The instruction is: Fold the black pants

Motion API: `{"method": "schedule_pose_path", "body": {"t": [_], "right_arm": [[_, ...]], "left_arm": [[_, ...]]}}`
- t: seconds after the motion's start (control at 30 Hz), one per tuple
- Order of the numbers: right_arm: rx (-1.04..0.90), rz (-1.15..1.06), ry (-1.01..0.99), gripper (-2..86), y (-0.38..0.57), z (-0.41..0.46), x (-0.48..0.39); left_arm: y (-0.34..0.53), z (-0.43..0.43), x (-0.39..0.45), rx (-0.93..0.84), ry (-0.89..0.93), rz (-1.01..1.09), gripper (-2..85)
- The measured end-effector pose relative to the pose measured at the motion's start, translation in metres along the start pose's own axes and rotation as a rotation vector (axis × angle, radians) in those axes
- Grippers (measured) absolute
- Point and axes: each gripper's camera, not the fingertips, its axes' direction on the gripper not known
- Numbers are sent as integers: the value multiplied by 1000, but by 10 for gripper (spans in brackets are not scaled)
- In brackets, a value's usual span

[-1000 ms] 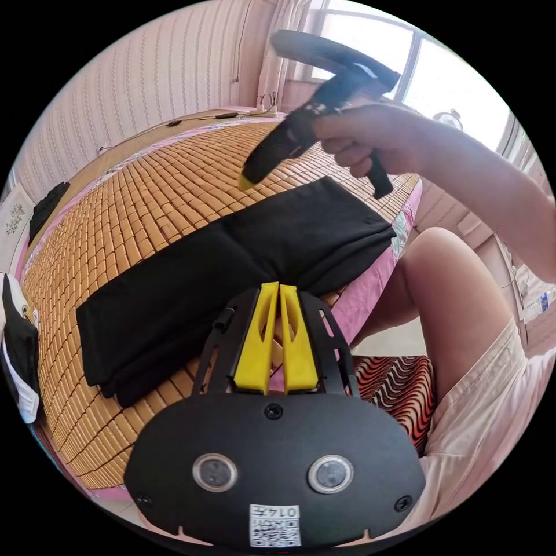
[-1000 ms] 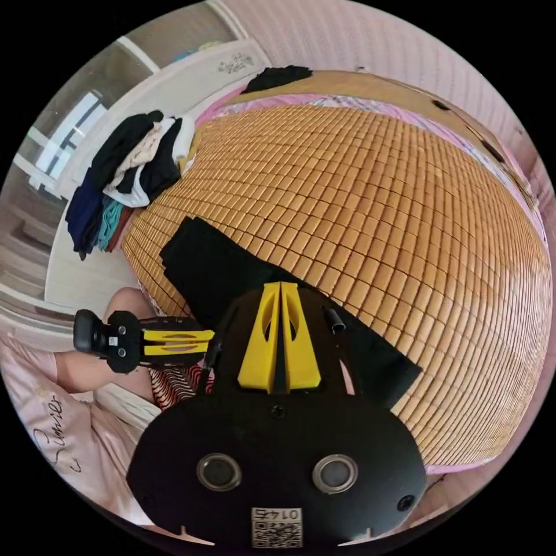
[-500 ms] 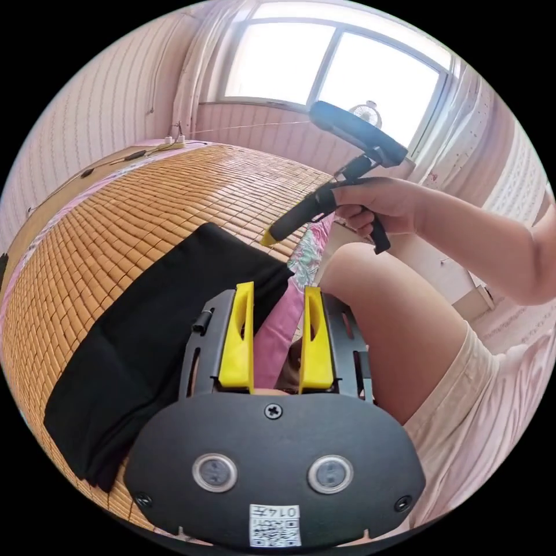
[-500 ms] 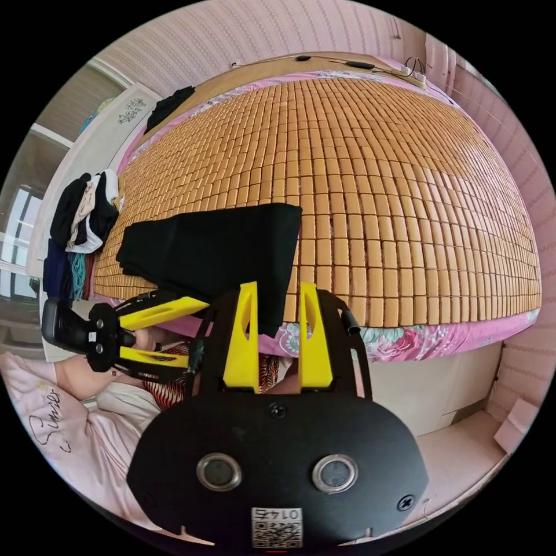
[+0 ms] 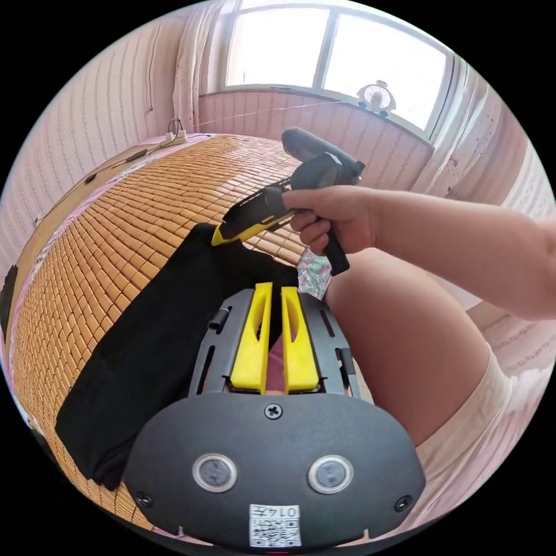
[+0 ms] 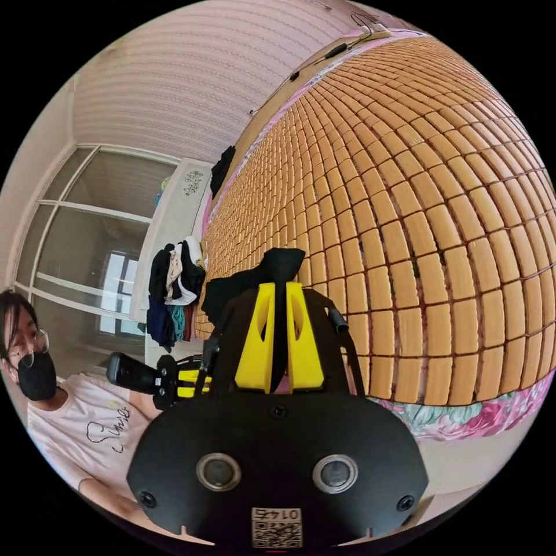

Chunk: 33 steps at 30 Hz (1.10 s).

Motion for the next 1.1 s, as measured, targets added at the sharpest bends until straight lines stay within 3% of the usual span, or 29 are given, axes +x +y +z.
{"method": "schedule_pose_path", "body": {"t": [0.13, 0.3, 0.43, 0.53, 0.67, 0.77, 0.97, 1.1], "right_arm": [[150, -15, -149, 24, 33, -69, 20], [237, -3, -320, 23, 47, -102, 26], [154, -125, -384, 24, 26, -44, -31], [66, -161, -405, 27, 16, 34, -78], [-93, -181, -322, 27, 29, 114, -94], [-82, -218, -180, 20, 51, 108, -87], [-158, -330, 279, 5, 101, 91, -85], [-222, -377, 421, 3, 126, 113, -84]], "left_arm": [[-14, -24, 6, 177, 163, -70, 28], [-22, -60, 1, 339, 179, -101, 30], [9, -105, -47, 415, 187, -253, 33], [51, -140, -80, 438, 76, -426, 38], [111, -157, -119, 266, -96, -657, 59], [140, -165, -135, 248, -118, -764, 64], [129, -155, -149, 256, -114, -786, 63], [100, -128, -157, 232, -137, -741, 57]]}}
